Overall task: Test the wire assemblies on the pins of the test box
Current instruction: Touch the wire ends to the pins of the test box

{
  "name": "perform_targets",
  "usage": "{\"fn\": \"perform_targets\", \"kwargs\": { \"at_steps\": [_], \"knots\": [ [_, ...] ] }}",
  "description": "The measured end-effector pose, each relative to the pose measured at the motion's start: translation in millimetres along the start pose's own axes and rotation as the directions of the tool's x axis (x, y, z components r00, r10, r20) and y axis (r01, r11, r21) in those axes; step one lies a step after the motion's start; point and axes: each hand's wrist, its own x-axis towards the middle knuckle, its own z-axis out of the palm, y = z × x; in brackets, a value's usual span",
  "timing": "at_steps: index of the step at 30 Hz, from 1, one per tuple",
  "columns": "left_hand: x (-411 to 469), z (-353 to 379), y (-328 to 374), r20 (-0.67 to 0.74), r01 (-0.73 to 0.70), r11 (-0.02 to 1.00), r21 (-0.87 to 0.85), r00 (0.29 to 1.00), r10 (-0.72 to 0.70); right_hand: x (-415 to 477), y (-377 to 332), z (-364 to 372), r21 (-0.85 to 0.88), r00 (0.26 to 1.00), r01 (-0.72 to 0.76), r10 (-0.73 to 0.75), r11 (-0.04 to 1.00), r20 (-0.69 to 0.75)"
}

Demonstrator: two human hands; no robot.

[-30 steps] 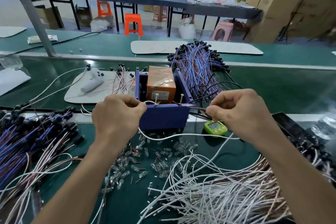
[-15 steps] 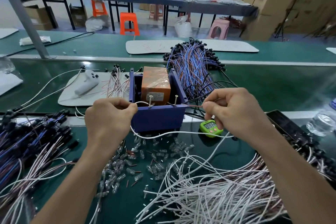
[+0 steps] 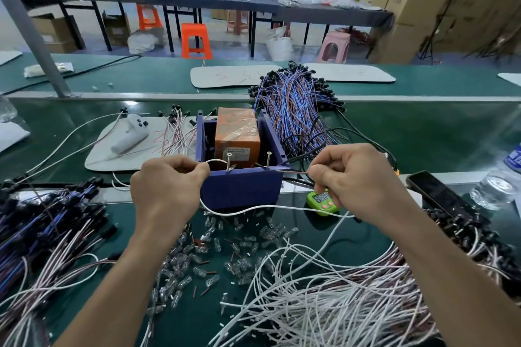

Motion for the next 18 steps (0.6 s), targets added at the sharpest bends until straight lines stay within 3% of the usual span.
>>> {"fn": "perform_targets", "kwargs": {
  "at_steps": [18],
  "knots": [
    [-5,-1,5,0.000,0.005,1.000,0.011,1.000,-0.005,38,5,26,-0.216,0.998,-0.041,0.032,0.976,-0.045]
  ]
}}
